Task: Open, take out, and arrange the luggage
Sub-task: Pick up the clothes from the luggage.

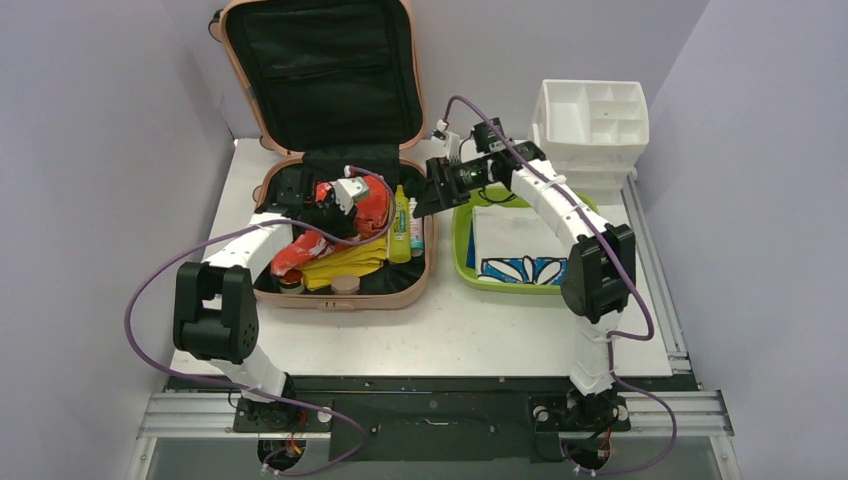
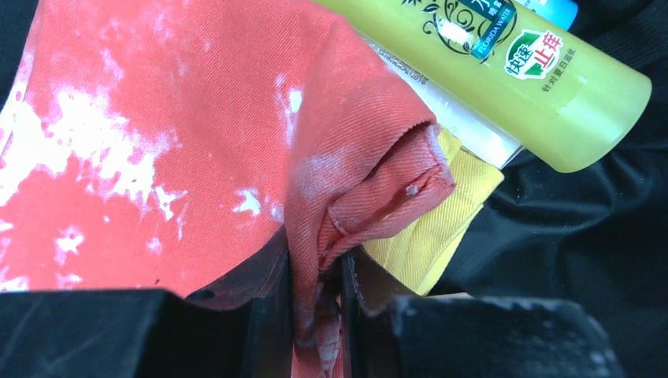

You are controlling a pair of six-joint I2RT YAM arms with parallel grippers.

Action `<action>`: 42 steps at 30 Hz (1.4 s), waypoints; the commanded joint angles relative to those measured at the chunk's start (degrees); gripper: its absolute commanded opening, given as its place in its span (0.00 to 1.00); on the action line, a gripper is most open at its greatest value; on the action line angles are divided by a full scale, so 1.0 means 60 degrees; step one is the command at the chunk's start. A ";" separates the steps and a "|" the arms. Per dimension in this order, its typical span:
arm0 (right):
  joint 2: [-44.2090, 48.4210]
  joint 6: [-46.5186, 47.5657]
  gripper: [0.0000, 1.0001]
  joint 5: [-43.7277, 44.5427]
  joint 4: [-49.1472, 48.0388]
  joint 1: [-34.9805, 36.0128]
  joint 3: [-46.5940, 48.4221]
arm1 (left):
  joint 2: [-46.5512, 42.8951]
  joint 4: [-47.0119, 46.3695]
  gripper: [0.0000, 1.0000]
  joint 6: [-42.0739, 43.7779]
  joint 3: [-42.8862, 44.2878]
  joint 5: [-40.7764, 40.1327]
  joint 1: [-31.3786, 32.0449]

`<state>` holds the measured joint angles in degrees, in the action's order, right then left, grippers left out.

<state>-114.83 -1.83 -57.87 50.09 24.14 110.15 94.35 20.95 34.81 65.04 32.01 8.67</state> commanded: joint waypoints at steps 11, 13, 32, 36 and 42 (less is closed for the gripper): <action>-0.0678 -1.5235 0.87 0.1101 -1.5444 0.0750 -0.3211 | -0.1467 -0.2323 0.00 -0.2282 -0.0388 0.0196 -0.1005; -0.0709 -1.5309 0.87 0.1346 -1.5240 0.0883 -0.3414 | -0.1603 -0.2674 0.00 -0.2532 -0.0579 0.0167 -0.1137; -0.0977 -1.4363 0.88 0.2539 -1.3008 0.1323 -0.4706 | -0.2343 -0.4304 0.00 -0.3563 -0.1540 0.0876 -0.1400; -0.1655 -1.4829 0.88 0.2527 -1.3256 0.1396 -0.3991 | -0.2438 -0.4231 0.00 -0.3445 -0.1717 0.1148 -0.1400; -0.2248 -1.5136 0.88 0.2616 -1.3137 0.1422 -0.3164 | -0.2549 -0.4094 0.00 -0.3336 -0.1831 0.1382 -0.1400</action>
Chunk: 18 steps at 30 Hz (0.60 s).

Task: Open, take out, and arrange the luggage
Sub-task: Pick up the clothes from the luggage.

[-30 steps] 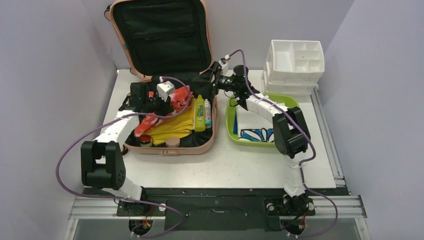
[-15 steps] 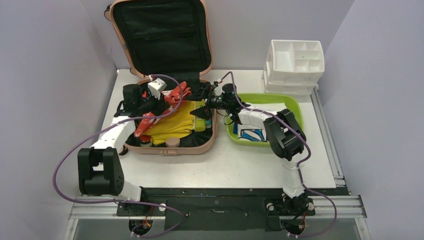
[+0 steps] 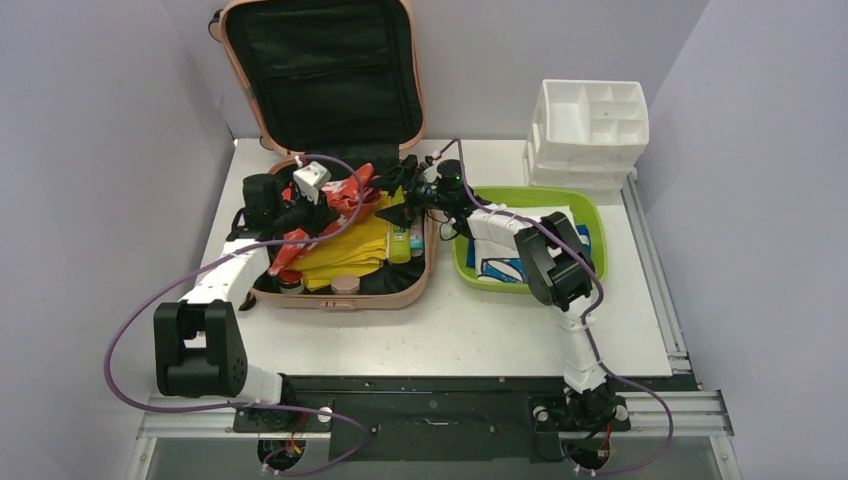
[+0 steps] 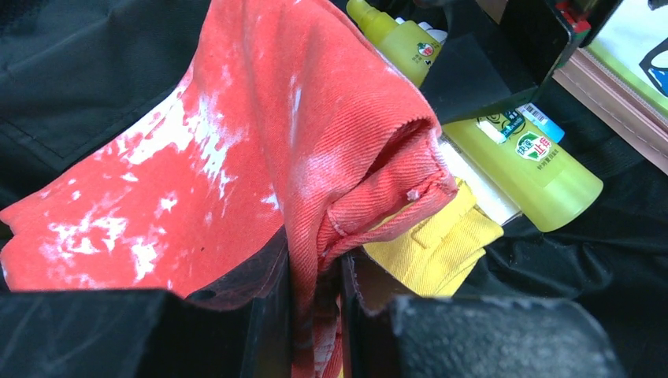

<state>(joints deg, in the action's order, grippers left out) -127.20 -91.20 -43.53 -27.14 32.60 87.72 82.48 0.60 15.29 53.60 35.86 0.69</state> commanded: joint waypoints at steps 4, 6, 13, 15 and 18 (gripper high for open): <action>-0.0435 -0.0627 0.88 0.0243 -0.0477 0.0078 0.0777 | -0.0637 -0.0655 0.00 -0.0040 0.0010 0.1029 -0.0069; -0.0577 -0.0761 0.88 0.0208 -0.0612 0.0119 0.0953 | -0.0656 -0.0581 0.00 0.0030 -0.0018 0.1165 -0.0069; -0.0822 -0.0802 0.89 0.0125 -0.0196 0.0337 0.1286 | -0.0720 -0.0515 0.00 0.0081 -0.0112 0.1462 -0.0067; -0.0820 -0.0760 0.88 0.0090 0.0014 0.0382 0.1366 | -0.0740 -0.0570 0.00 0.0056 -0.0146 0.1434 -0.0061; -0.0777 -0.0075 0.89 0.0035 0.1021 0.0443 0.1658 | -0.0774 -0.0702 0.00 0.0001 -0.0187 0.1346 -0.0065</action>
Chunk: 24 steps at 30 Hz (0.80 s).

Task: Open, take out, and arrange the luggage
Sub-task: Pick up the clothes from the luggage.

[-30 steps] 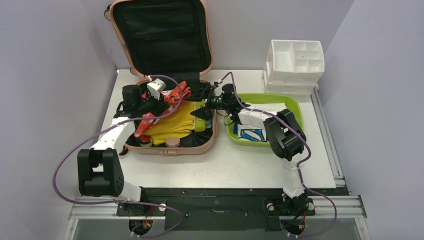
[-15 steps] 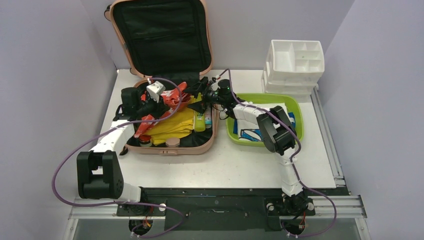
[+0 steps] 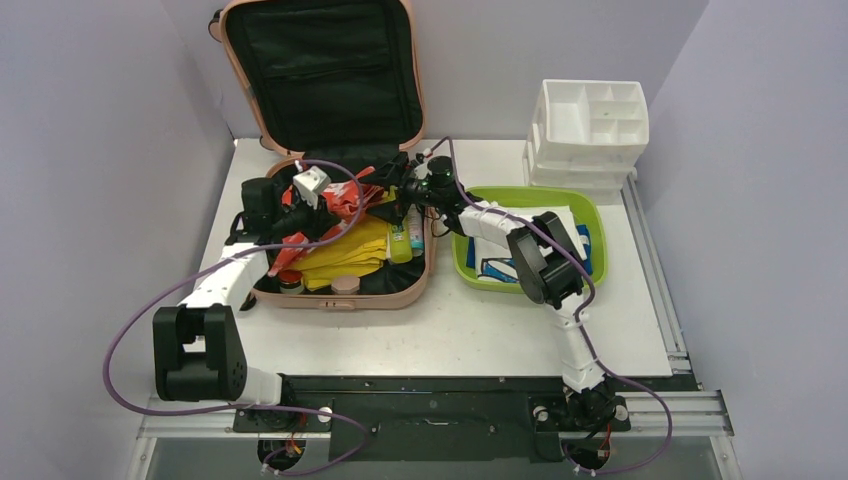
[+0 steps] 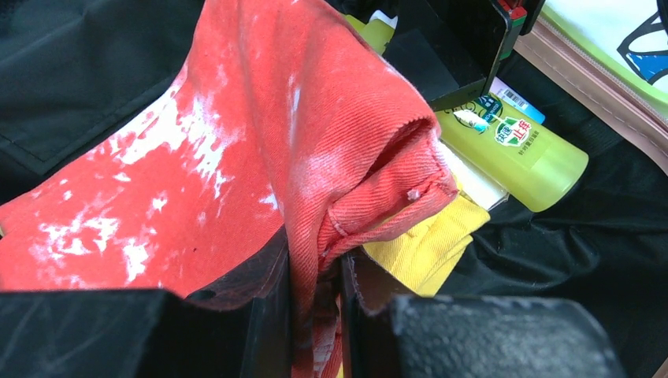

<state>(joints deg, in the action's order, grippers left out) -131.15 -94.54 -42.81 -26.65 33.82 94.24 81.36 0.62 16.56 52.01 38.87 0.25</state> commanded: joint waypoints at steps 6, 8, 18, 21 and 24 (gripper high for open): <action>-0.0011 0.0761 0.89 0.0207 0.2007 0.0298 0.0651 | -0.0673 -0.0871 0.00 -0.0298 0.0039 0.0923 -0.0319; -0.0068 0.0966 0.89 0.0351 0.2426 0.0317 0.0888 | -0.0701 -0.0874 0.00 -0.0262 0.0016 0.1268 -0.0313; -0.0256 0.0951 0.89 0.0477 0.2553 0.0457 0.0950 | -0.0760 0.1272 0.08 0.1766 -0.0009 0.2184 0.0156; -0.0365 0.1389 0.89 0.0529 0.3022 0.0546 0.1172 | -0.0802 0.1391 0.09 0.1852 -0.0018 0.2160 0.0206; -0.0415 0.1589 0.89 0.0587 0.3396 0.0716 0.1102 | -0.0879 0.1185 0.09 0.1618 -0.0044 0.1933 0.0186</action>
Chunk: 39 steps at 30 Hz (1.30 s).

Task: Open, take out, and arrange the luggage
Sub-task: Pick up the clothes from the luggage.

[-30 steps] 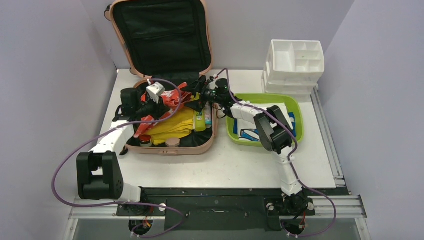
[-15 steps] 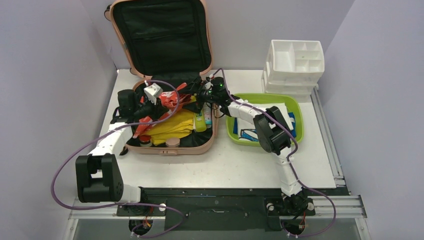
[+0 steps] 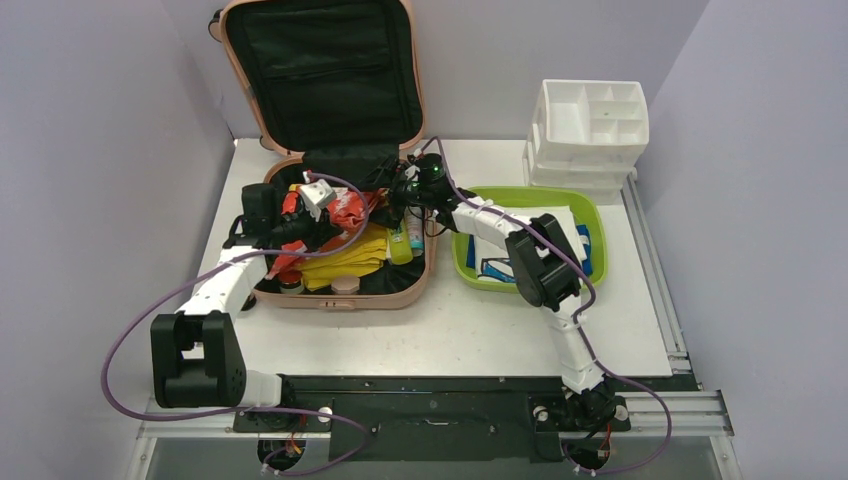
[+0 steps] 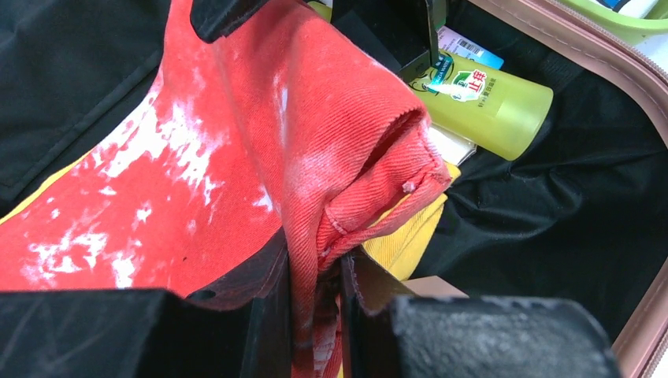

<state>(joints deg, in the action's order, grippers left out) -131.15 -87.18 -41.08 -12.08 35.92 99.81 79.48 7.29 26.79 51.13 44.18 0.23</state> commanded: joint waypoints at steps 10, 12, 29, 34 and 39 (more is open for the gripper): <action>0.0063 0.1120 0.89 0.0340 0.1879 0.0661 -0.0591 | -0.0776 -0.2274 0.06 -0.1812 -0.0300 -0.0980 0.0032; 0.0216 0.1211 0.89 0.0322 0.1965 0.0577 -0.0609 | -0.0781 -0.2500 0.06 -0.1930 -0.0308 -0.1377 0.0022; -0.0062 0.1573 0.89 0.0797 0.2133 0.0544 -0.0405 | -0.1102 0.0936 0.56 0.0489 0.0253 0.2749 0.0072; -0.0192 0.1823 0.89 0.0812 0.2268 0.0620 -0.0271 | -0.1314 0.2766 0.97 0.1691 0.0617 0.3048 0.0027; 0.0066 0.2655 0.78 0.0784 0.2818 0.0546 -0.0369 | -0.1531 0.1351 0.96 -0.0091 0.0427 0.2912 -0.1192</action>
<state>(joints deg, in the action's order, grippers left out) -128.90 -77.03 -37.91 -4.40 38.74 99.02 72.20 19.20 31.99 52.34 58.92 -1.43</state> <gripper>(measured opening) 0.841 0.967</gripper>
